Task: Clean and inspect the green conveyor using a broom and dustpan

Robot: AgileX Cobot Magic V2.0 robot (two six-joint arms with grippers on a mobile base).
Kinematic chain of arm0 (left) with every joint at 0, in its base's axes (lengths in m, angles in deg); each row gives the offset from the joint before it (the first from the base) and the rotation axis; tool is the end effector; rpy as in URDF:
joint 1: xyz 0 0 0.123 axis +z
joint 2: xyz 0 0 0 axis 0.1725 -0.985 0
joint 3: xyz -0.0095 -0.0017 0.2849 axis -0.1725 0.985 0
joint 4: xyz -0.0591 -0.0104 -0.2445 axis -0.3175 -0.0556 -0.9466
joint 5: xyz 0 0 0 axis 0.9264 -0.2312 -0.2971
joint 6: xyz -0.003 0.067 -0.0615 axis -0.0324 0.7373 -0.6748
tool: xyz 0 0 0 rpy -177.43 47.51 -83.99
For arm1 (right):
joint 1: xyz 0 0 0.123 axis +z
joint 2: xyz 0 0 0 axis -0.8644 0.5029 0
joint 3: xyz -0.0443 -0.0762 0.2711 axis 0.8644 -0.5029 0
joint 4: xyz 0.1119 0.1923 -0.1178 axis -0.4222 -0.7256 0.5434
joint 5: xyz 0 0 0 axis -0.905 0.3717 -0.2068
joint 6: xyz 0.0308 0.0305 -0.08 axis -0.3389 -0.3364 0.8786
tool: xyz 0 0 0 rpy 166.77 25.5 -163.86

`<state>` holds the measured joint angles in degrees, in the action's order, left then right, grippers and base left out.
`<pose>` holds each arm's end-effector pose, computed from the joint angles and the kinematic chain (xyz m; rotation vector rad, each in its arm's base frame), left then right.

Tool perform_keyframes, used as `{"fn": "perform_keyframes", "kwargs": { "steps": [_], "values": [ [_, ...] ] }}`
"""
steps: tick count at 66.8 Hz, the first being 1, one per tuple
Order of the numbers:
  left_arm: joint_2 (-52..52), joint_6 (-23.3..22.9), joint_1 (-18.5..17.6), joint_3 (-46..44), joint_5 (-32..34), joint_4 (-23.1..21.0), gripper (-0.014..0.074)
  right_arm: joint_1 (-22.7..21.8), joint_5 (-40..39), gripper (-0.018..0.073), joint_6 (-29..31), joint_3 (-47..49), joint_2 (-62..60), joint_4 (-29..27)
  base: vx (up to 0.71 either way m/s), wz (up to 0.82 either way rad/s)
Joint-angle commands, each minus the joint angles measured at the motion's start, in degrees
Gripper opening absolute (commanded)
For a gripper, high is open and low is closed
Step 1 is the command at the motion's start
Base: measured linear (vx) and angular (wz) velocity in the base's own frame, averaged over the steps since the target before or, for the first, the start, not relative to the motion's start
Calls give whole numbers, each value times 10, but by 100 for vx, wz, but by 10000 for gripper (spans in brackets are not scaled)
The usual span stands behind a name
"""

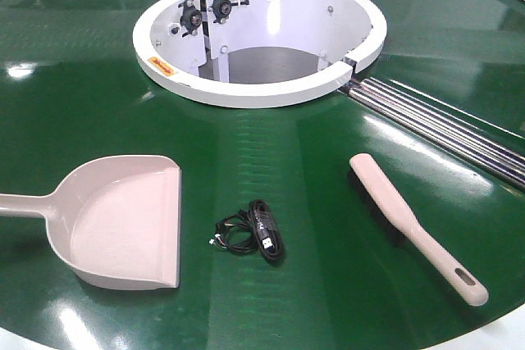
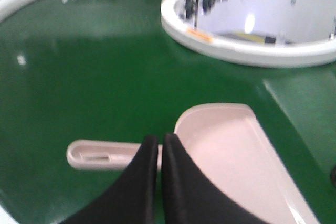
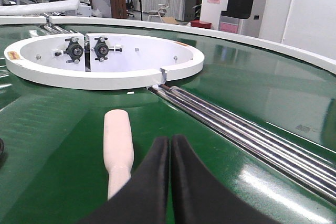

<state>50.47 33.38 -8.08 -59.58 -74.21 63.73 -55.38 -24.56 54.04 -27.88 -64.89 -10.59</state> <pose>0.1096 0.0014 0.2925 0.0520 1.9259 0.0477 0.0565 0.0038 0.1956 -0.1457 1.5903 -0.0317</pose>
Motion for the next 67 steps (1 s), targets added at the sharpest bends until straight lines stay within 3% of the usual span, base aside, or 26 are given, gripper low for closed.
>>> {"fn": "perform_keyframes", "kwargs": {
  "steps": [1,25,31,50,57,67],
  "values": [
    [-32,-1,1,-19,5,-27,-6,-2,-45,-8,-1,-2,-6,4,0,0],
    [-71,-11,1,-18,-25,-22,39,-2,-45,-8,-1,-2,-6,4,0,0],
    [-71,-10,1,-21,-27,-22,118,-2,-45,-8,-1,-2,-6,4,0,0],
    [-71,-10,1,-45,-53,-21,526,-2,-45,-8,-1,-2,-6,4,0,0],
    [-74,5,1,-49,-57,-6,569,-2,-45,-8,-1,-2,-6,4,0,0],
    [-120,32,1,-111,-118,46,558,-2,-45,-8,-1,-2,-6,4,0,0]
  ]
}}
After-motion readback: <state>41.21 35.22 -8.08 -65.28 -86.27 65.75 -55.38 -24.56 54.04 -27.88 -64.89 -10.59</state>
